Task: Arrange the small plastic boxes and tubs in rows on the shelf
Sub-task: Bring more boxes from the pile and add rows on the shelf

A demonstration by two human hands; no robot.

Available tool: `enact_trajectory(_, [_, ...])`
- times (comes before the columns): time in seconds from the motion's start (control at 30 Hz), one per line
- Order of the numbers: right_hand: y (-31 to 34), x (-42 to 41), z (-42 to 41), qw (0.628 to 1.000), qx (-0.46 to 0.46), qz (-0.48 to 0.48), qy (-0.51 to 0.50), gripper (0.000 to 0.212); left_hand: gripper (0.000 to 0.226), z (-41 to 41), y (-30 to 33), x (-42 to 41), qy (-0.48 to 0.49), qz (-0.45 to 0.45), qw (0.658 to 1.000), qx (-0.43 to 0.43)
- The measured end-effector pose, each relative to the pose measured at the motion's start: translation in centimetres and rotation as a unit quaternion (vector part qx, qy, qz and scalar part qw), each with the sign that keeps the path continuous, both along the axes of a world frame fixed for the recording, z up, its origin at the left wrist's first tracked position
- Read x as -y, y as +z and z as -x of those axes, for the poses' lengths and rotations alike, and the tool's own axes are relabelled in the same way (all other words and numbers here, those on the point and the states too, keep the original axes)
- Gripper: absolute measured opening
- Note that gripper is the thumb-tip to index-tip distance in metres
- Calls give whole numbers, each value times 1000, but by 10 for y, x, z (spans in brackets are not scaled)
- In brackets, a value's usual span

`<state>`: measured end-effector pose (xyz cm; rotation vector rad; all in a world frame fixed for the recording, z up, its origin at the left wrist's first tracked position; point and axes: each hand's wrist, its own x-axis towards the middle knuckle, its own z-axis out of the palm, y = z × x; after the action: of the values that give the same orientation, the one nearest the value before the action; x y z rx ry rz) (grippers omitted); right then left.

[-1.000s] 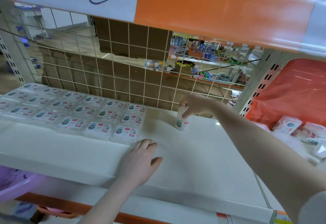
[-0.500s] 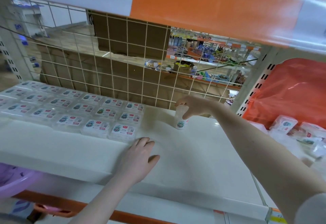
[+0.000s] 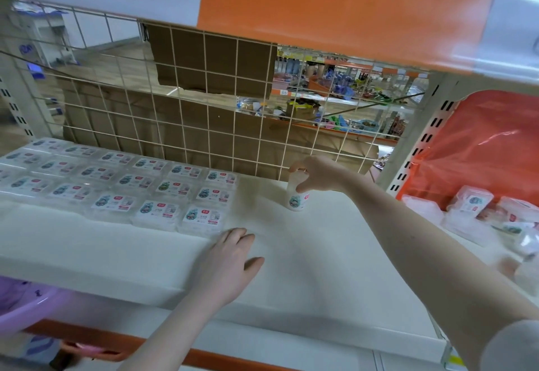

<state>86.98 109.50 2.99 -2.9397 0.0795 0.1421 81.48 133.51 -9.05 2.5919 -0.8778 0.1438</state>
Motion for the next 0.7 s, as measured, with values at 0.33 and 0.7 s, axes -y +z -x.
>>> enact_trajectory(0.33, [-5,-2,0,1000,11,-7,-16,52,48,0,0,-1,-3,-7,1000,4])
enact_trajectory(0.7, [-9,-7,4,997,24,-43,-54,62,48,2,6,-1,-8,-34,999,5])
